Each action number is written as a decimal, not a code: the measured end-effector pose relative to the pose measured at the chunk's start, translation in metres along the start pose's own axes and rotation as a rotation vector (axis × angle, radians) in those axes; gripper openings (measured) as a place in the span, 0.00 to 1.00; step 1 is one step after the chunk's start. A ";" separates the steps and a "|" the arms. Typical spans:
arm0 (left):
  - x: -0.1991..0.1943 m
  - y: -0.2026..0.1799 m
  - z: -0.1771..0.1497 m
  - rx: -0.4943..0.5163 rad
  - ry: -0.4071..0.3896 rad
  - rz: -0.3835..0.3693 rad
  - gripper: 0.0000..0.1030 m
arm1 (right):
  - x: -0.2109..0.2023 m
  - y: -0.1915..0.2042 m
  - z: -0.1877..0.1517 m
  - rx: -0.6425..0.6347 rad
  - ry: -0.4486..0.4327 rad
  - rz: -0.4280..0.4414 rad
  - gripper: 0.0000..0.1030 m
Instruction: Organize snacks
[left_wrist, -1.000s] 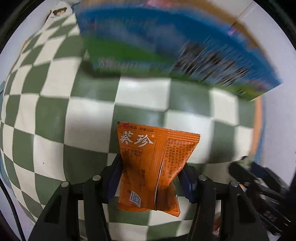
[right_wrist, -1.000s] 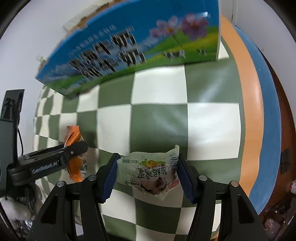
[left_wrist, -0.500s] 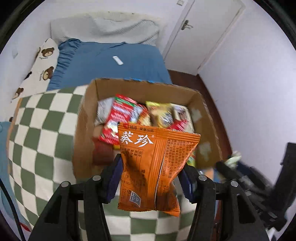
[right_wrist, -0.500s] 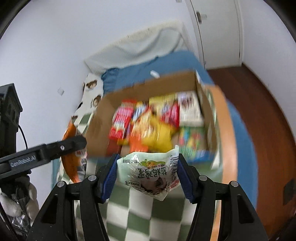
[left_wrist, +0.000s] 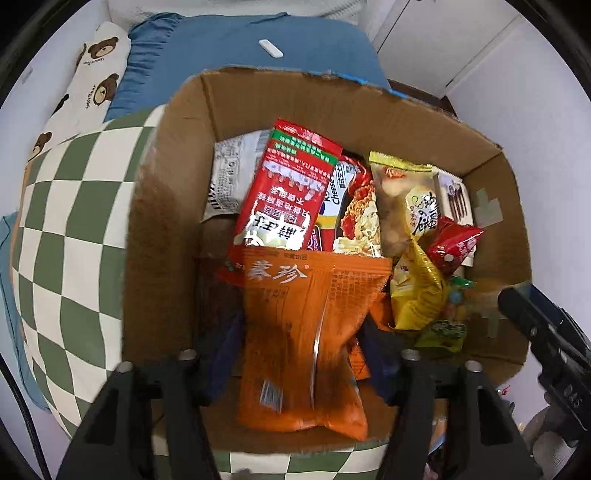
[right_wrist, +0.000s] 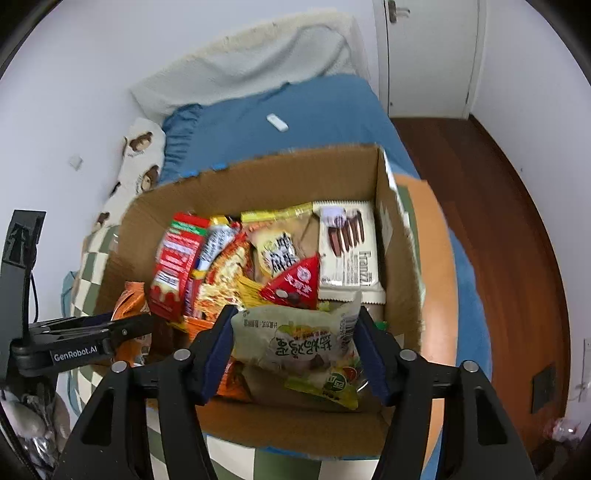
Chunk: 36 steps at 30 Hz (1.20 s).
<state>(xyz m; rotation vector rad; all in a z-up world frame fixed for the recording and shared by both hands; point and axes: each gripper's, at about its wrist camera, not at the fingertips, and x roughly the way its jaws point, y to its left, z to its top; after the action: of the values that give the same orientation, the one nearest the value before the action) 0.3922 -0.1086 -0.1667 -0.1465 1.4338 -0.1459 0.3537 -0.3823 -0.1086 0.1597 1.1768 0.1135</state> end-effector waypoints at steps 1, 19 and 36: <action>0.002 -0.001 0.000 0.001 0.000 0.006 0.88 | 0.007 0.000 0.000 0.006 0.026 -0.007 0.80; -0.012 0.004 -0.013 0.011 -0.105 0.120 0.94 | 0.043 0.013 -0.017 -0.023 0.105 -0.081 0.95; -0.106 -0.015 -0.073 0.044 -0.354 0.165 0.94 | -0.044 0.024 -0.042 -0.058 -0.068 -0.109 0.98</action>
<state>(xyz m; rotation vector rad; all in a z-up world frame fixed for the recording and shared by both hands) 0.3061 -0.1044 -0.0706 -0.0154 1.0836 -0.0145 0.2984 -0.3638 -0.0798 0.0482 1.1109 0.0457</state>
